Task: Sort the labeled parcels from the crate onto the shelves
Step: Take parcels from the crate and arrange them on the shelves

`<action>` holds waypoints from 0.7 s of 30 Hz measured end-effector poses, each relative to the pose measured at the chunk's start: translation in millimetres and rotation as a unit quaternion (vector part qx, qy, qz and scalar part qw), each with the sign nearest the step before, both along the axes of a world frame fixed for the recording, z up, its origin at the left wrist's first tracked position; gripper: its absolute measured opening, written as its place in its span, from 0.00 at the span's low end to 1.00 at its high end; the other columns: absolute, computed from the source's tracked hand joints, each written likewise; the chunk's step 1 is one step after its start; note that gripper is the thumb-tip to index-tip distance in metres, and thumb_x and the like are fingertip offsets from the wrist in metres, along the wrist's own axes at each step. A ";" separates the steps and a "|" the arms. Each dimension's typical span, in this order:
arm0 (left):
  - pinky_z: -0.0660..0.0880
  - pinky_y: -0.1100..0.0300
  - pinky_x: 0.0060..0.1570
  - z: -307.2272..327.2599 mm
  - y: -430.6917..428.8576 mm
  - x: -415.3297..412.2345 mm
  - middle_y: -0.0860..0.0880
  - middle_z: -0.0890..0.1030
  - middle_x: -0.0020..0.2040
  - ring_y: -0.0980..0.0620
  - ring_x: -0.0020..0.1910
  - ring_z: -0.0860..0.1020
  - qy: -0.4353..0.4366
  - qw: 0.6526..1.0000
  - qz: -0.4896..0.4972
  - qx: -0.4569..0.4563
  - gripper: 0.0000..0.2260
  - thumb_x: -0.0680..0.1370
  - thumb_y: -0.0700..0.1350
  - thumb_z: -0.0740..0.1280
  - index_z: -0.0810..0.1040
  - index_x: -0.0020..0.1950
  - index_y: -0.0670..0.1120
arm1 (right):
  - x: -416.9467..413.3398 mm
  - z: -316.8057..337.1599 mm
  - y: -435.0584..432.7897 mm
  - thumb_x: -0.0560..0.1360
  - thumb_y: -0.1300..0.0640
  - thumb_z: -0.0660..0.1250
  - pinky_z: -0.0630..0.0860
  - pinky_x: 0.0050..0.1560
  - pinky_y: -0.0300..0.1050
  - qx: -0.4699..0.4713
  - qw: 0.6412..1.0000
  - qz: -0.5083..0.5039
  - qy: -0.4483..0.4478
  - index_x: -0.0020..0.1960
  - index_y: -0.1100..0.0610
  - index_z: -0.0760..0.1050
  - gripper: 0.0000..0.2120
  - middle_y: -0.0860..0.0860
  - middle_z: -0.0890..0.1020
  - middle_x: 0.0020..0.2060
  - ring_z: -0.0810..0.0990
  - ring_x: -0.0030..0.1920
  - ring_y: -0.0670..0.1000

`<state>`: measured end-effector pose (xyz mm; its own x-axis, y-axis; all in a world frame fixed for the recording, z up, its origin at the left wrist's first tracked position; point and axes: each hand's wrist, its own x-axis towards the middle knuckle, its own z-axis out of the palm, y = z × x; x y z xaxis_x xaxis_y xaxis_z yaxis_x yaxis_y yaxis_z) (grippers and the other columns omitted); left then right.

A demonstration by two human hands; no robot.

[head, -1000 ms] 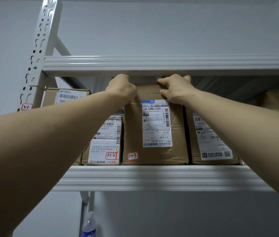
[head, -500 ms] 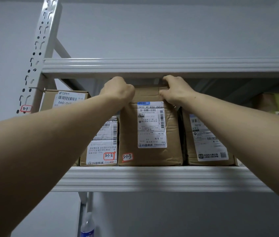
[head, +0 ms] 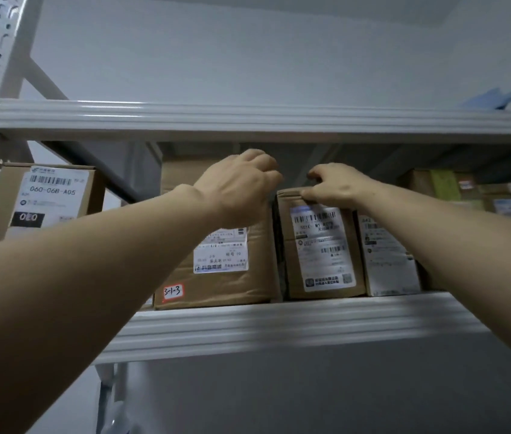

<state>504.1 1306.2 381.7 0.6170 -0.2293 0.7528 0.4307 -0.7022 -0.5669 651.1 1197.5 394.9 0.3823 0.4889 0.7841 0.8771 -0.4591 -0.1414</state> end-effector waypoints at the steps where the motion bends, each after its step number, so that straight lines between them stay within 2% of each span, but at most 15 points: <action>1: 0.61 0.55 0.69 -1.7 -1.6 3.5 0.50 0.68 0.71 0.50 0.73 0.59 0.030 0.999 0.005 0.021 0.20 0.78 0.47 0.56 0.71 0.70 0.49 | 1.6 -0.8 -0.7 0.75 0.52 0.65 0.72 0.55 0.46 -0.012 1.000 0.003 0.000 0.68 0.56 0.70 0.23 0.54 0.76 0.63 0.74 0.61 0.54; 3: 0.58 0.57 0.70 -6.3 -3.3 9.9 0.52 0.73 0.67 0.51 0.72 0.62 0.071 0.997 0.012 0.029 0.24 0.74 0.49 0.50 0.76 0.65 0.51 | 3.8 -3.1 -4.3 0.75 0.51 0.66 0.71 0.47 0.44 -0.029 0.999 0.024 0.007 0.63 0.55 0.75 0.18 0.51 0.79 0.54 0.76 0.52 0.51; 4: 0.56 0.59 0.69 -8.1 -3.9 11.6 0.52 0.75 0.65 0.51 0.70 0.64 0.083 0.996 0.018 0.032 0.26 0.71 0.49 0.49 0.78 0.62 0.51 | 4.8 -3.8 -6.1 0.76 0.51 0.66 0.69 0.46 0.44 -0.035 0.998 0.043 0.010 0.62 0.55 0.75 0.17 0.50 0.79 0.52 0.75 0.50 0.50; 6: 0.56 0.60 0.69 -9.4 -1.9 12.9 0.53 0.78 0.61 0.51 0.67 0.68 0.091 0.995 0.027 0.039 0.27 0.68 0.50 0.49 0.81 0.58 0.52 | 6.8 -4.2 -8.9 0.78 0.52 0.65 0.68 0.48 0.42 -0.037 0.996 0.080 0.016 0.65 0.55 0.73 0.17 0.51 0.78 0.55 0.74 0.51 0.48; 8: 0.62 0.56 0.68 -8.7 1.8 11.2 0.54 0.79 0.59 0.51 0.65 0.69 0.089 0.995 0.032 0.029 0.24 0.70 0.50 0.51 0.82 0.56 0.53 | 7.7 -4.2 -10.1 0.79 0.53 0.63 0.69 0.47 0.41 -0.031 0.994 0.101 0.020 0.66 0.55 0.73 0.17 0.51 0.77 0.56 0.73 0.52 0.47; 11: 0.69 0.54 0.62 -9.0 3.0 8.8 0.53 0.77 0.59 0.51 0.65 0.69 0.085 0.996 0.024 -0.004 0.15 0.76 0.46 0.58 0.81 0.57 0.52 | 8.7 -3.8 -10.2 0.80 0.53 0.62 0.67 0.37 0.36 -0.026 0.993 0.112 0.018 0.64 0.55 0.73 0.14 0.49 0.76 0.52 0.73 0.51 0.47; 15: 0.72 0.51 0.55 -11.8 1.2 7.0 0.51 0.74 0.58 0.49 0.60 0.71 0.080 0.996 0.014 -0.043 0.13 0.77 0.43 0.59 0.81 0.55 0.50 | 11.0 -4.2 -12.5 0.79 0.54 0.64 0.68 0.40 0.38 -0.005 0.992 0.123 0.009 0.60 0.54 0.75 0.11 0.49 0.77 0.51 0.74 0.50 0.47; 19: 0.73 0.48 0.52 -13.3 1.7 5.0 0.49 0.74 0.57 0.45 0.54 0.74 0.076 0.996 0.013 -0.049 0.16 0.75 0.45 0.56 0.81 0.54 0.47 | 13.4 -4.0 -15.4 0.78 0.54 0.65 0.68 0.37 0.34 0.011 0.991 0.131 0.000 0.57 0.54 0.77 0.09 0.48 0.77 0.48 0.75 0.49 0.47; 21: 0.74 0.49 0.49 -14.6 0.6 4.3 0.48 0.73 0.58 0.44 0.51 0.75 0.072 0.996 0.007 -0.051 0.14 0.75 0.43 0.57 0.79 0.54 0.45 | 13.3 -3.3 -16.4 0.77 0.54 0.66 0.68 0.37 0.34 0.011 0.991 0.133 -0.002 0.56 0.55 0.77 0.09 0.48 0.77 0.47 0.76 0.49 0.48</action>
